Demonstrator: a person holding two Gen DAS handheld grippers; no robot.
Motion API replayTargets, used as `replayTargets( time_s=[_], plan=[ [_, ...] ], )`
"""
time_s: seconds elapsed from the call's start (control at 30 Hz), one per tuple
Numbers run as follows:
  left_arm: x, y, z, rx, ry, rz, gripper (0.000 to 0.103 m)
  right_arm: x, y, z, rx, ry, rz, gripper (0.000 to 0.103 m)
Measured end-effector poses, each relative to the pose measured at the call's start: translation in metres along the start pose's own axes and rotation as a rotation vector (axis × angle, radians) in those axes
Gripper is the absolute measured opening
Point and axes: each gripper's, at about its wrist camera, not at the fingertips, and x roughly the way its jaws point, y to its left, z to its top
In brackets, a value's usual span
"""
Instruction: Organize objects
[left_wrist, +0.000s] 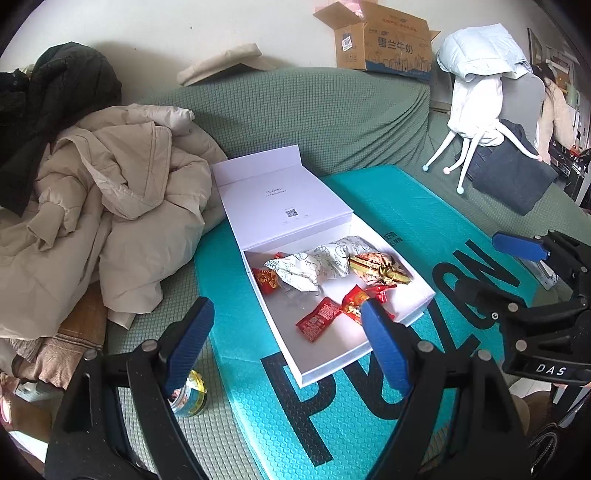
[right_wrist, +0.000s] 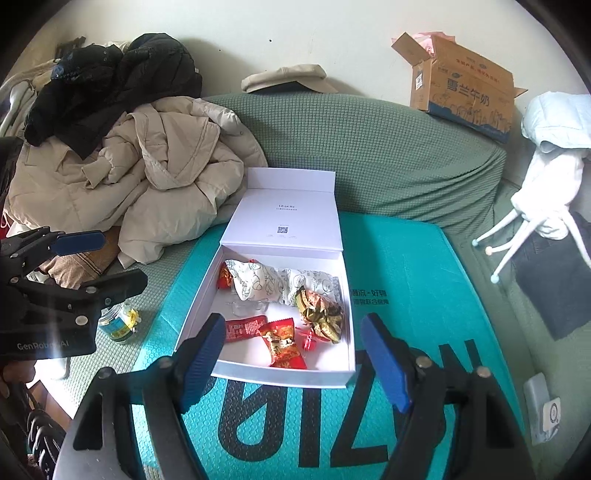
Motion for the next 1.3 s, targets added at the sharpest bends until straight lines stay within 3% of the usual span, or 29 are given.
replayTargets(
  time_s=[0.4,0.53,0.67,1.3],
  plan=[
    [-0.036,-0.012,-0.034,0.021,-0.015,-0.018,0.082,-0.04,0.014,-0.041,0.052,0.019,-0.053,0.077],
    [-0.045,-0.015,-0.045,0.022,-0.029,-0.028,0.089,-0.053,0.019,-0.056,0.068,0.018,-0.067,0.077],
    [-0.052,-0.015,-0.056,0.015,-0.041,-0.028,0.089,-0.06,0.025,-0.068,0.079,0.021,-0.087,0.077],
    [-0.048,-0.017,-0.09,0.021,0.002,-0.045,0.098,-0.069,0.038,-0.105,0.115,0.055,-0.121,0.078]
  ],
)
